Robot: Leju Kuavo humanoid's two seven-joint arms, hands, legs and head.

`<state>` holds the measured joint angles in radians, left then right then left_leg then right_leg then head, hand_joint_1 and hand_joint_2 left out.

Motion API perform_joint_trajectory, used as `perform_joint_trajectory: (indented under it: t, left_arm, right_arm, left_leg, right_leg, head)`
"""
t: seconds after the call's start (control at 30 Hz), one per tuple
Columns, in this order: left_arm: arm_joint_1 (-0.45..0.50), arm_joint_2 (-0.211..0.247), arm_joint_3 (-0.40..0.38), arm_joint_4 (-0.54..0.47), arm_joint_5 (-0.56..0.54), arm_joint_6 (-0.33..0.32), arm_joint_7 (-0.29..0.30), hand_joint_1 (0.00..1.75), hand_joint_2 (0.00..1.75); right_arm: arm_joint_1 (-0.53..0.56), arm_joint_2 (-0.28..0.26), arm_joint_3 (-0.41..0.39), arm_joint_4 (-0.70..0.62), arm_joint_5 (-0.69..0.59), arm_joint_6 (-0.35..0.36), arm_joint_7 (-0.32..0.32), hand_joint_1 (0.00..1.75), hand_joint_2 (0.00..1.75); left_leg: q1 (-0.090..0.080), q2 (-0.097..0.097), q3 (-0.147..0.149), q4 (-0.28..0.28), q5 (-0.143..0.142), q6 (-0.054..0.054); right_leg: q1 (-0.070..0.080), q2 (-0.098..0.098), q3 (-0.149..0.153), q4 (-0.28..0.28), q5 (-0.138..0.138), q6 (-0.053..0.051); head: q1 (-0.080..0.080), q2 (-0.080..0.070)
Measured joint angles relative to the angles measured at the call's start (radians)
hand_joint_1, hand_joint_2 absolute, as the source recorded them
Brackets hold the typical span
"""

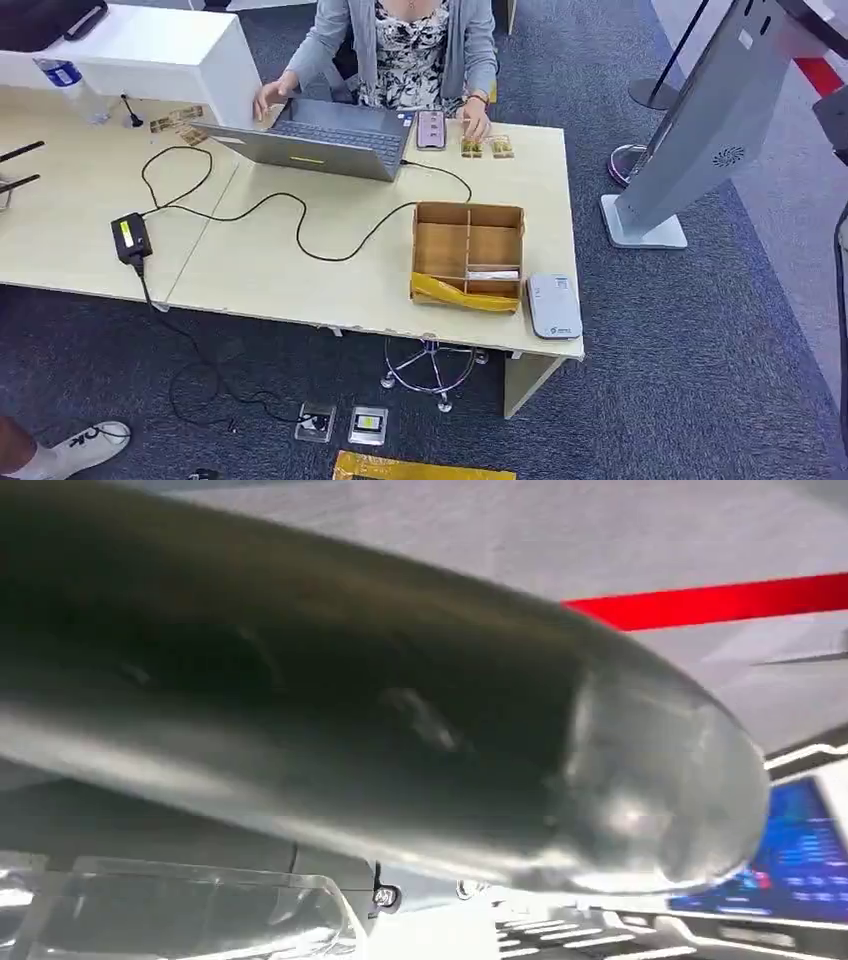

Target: Pass the card to the sensor for recognition and then transmit it.

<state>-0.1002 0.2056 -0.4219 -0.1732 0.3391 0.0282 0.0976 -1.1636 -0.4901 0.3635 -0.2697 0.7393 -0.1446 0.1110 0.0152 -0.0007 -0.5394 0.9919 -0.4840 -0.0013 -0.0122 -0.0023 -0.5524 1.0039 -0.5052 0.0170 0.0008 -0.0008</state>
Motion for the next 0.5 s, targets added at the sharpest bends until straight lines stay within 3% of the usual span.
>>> perform_joint_trajectory:
  t: [0.13,0.3,0.5]
  left_arm:
    - [-0.004,0.0,0.001,0.0,0.02,0.003,-0.003,0.0,0.0]
    - [-0.006,-0.005,0.002,0.0,0.041,0.004,-0.003,0.0,0.0]
    - [-0.006,-0.006,0.003,0.0,0.051,0.008,0.005,0.0,0.0]
  right_arm:
    - [0.073,-0.049,-0.025,0.0,-0.062,-0.019,-0.019,0.0,0.0]
    - [0.245,-0.072,-0.09,0.003,-0.177,-0.061,-0.056,0.0,0.0]
    - [0.456,-0.091,-0.182,0.01,-0.303,-0.091,-0.041,0.0,0.0]
  left_leg:
    - [0.0,-0.001,0.0,0.0,0.0,0.0]
    - [0.0,-0.003,0.0,0.0,0.0,0.0]
    - [0.001,-0.004,-0.002,0.0,0.0,0.0]
  right_leg:
    - [0.0,-0.001,0.0,0.0,0.0,0.0]
    - [0.0,-0.003,0.001,-0.001,0.0,0.0]
    - [0.001,-0.003,0.0,-0.001,-0.001,0.0]
  head:
    - [0.0,0.0]
    - [0.0,0.0]
    - [-0.001,0.0]
